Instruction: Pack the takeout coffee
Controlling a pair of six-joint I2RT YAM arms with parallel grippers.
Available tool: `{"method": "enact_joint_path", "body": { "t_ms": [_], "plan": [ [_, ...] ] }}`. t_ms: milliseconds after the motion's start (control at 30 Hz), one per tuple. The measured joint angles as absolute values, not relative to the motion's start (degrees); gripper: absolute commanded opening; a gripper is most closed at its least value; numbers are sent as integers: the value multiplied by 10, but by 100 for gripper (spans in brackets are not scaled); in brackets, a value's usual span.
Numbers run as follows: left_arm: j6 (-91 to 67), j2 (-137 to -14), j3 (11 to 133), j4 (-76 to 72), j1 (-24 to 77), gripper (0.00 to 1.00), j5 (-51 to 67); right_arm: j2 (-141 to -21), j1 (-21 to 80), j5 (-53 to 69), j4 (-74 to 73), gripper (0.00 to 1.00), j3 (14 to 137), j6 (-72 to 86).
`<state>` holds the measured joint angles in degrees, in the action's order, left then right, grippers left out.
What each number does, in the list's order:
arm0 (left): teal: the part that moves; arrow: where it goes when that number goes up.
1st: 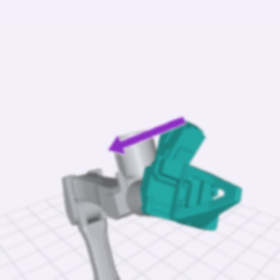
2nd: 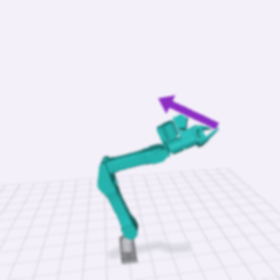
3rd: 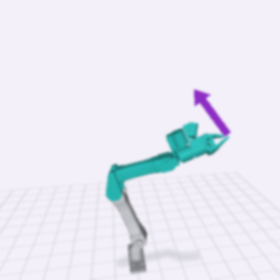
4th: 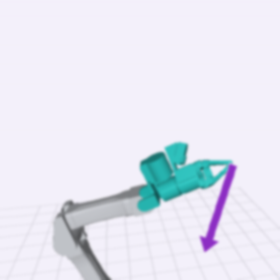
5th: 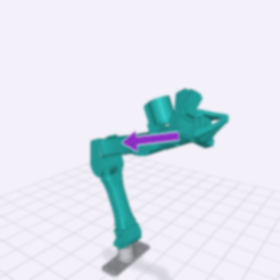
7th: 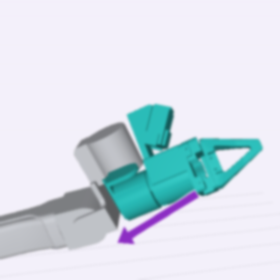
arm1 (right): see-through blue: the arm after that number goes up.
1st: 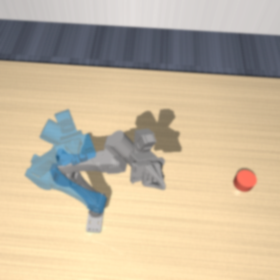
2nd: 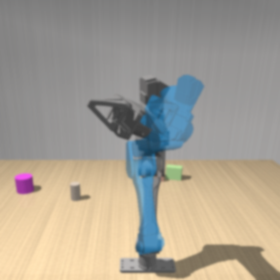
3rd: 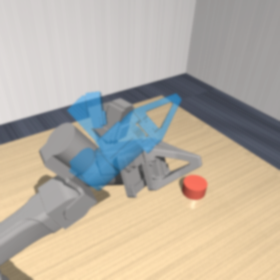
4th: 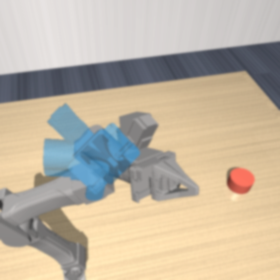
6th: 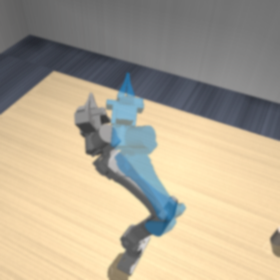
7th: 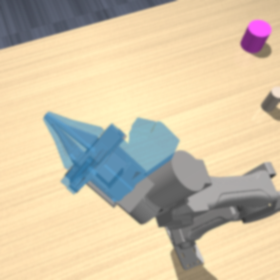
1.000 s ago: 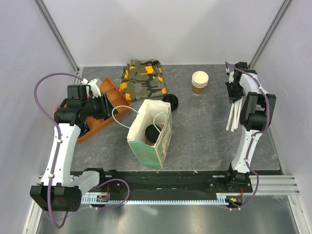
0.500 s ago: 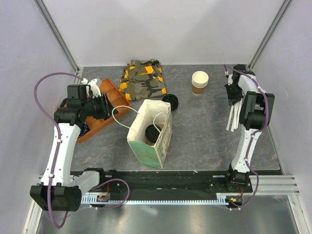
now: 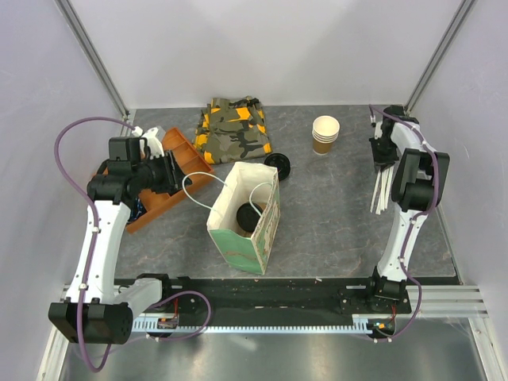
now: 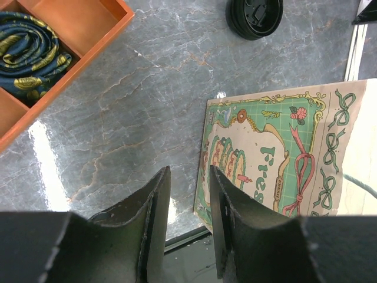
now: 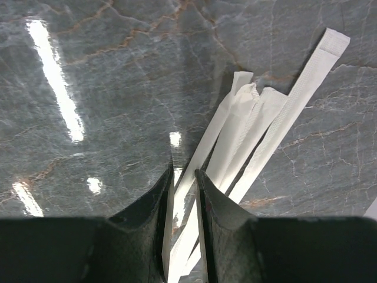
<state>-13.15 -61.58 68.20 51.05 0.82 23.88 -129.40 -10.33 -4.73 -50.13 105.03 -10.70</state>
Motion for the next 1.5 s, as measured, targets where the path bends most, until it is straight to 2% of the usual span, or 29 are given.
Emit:
{"method": "enact_joint_path", "body": {
  "t_ms": [300, 467, 533, 567, 733, 867, 1067, 1200, 1400, 1500],
  "plan": [
    [-123, -616, 690, 514, 8, 40, 230, -1294, -138, 39, -495, 26, 1043, -100],
    [-123, -621, 690, 518, 8, 40, 230, -1292, -137, 45, -491, 17, 1038, -102],
    [-123, -623, 690, 518, 8, 40, 230, -1291, -133, 38, -488, 8, 1036, -103],
    [-122, -623, 690, 518, 8, 40, 230, -1290, -128, 31, -487, 0, 1035, -103],
    [-118, -623, 690, 518, 8, 40, 230, -1287, -109, 7, -485, 0, 1034, -104],
    [-114, -620, 690, 518, 8, 40, 230, -1266, -103, 35, -469, 0, 1006, -93],
    [-110, -610, 690, 517, 8, 40, 231, -1159, -95, 143, -434, 0, 943, -51],
    [-110, -606, 689, 517, 8, 40, 232, -1037, -95, 206, -382, 0, 941, 1],
    [-110, -589, 670, 509, 8, 40, 251, -855, -84, 273, -229, 0, 947, 138],
    [-111, -585, 660, 505, 8, 40, 262, -806, -35, 282, -131, 0, 969, 212]
  ]
}}
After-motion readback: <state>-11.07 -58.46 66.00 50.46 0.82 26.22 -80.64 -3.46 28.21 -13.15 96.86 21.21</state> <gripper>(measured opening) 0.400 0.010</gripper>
